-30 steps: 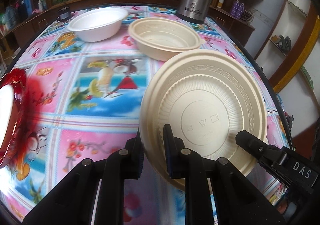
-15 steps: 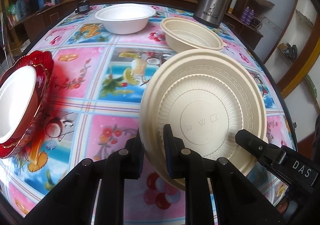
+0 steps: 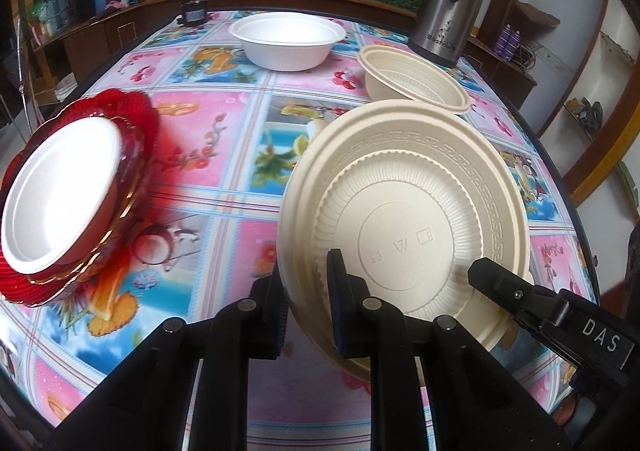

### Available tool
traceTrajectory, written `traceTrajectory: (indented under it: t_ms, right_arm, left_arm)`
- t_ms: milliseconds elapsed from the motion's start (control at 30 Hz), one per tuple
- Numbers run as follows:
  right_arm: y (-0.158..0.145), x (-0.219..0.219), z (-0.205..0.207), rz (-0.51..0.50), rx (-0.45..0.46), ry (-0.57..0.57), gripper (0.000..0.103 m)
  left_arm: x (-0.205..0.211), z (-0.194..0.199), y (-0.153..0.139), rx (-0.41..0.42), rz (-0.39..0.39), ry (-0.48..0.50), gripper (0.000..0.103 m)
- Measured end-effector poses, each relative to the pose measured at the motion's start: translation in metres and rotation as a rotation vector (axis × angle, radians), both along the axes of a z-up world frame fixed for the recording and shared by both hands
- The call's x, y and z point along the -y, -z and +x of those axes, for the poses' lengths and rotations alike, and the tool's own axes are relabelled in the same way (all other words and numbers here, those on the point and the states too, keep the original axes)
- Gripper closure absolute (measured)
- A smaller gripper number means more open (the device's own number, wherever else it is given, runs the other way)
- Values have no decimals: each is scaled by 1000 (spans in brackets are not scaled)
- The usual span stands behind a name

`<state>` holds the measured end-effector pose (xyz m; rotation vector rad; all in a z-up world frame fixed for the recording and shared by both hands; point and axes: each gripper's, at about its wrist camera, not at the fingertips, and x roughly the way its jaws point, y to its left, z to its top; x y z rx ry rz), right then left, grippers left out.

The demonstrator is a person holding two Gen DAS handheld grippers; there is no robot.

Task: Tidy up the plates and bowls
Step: 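Lift the beige plastic plate and carry it to the red plate stack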

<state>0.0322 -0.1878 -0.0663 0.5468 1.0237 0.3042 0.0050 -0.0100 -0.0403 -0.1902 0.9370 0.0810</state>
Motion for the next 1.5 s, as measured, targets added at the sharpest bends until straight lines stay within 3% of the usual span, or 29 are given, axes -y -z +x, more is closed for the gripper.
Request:
traceTrajectory:
  t_ms: [700,1500]
  right_arm:
    - [-20,-54,2,-4,86,-115,86]
    - [-52,-132,-1,-23,174,-271,86]
  left_arm:
    - [-45,-19,-24,99,48,-91,87]
    - [-112,-44,-43,166,42,-248,87]
